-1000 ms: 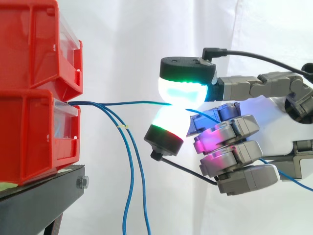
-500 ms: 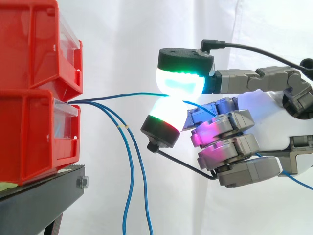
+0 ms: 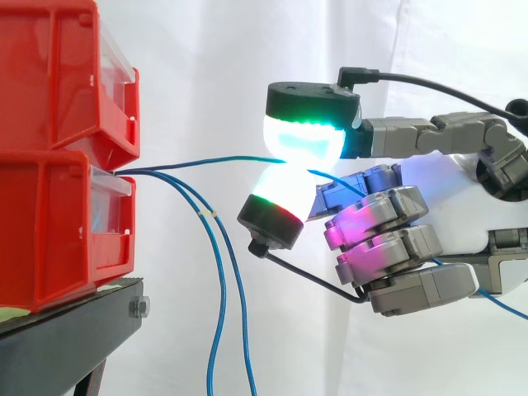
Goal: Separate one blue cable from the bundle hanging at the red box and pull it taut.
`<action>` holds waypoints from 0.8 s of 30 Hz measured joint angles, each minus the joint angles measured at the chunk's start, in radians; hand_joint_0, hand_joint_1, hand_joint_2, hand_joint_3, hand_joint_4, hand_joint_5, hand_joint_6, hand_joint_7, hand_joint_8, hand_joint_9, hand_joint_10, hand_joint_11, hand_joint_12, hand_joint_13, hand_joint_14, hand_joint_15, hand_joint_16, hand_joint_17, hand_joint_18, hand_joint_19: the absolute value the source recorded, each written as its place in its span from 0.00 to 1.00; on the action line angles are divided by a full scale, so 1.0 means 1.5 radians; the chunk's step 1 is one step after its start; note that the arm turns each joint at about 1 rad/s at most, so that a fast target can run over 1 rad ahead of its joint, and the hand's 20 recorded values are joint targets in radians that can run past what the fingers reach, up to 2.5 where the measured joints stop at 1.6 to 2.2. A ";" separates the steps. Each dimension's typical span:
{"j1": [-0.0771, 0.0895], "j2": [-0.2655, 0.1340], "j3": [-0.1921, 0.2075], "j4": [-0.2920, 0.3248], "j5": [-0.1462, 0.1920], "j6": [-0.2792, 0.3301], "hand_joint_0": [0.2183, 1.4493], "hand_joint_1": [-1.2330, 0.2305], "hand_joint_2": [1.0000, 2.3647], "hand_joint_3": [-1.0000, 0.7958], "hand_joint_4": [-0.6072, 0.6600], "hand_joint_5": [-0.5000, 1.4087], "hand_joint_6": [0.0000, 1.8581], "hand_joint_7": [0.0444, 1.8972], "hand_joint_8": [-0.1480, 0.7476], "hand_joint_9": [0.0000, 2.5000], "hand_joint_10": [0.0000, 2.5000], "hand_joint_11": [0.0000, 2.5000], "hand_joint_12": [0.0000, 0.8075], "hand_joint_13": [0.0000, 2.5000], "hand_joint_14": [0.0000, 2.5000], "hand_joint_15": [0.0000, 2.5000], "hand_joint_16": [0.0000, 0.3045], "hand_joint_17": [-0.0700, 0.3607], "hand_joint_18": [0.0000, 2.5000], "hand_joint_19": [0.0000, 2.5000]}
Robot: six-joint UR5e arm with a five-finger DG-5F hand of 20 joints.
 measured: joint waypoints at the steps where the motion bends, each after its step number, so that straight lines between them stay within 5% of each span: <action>1: 0.000 0.000 0.000 0.000 0.000 0.000 0.36 0.36 0.01 0.62 0.37 0.18 0.51 0.73 0.55 0.37 1.00 0.69 0.53 0.35 1.00 0.72 0.15 0.40 0.57 0.70; 24: 0.000 0.000 0.000 -0.003 -0.001 0.000 0.38 0.34 0.01 0.61 0.36 0.18 0.50 0.73 0.54 0.38 1.00 0.68 0.53 0.35 1.00 0.70 0.15 0.41 0.56 0.67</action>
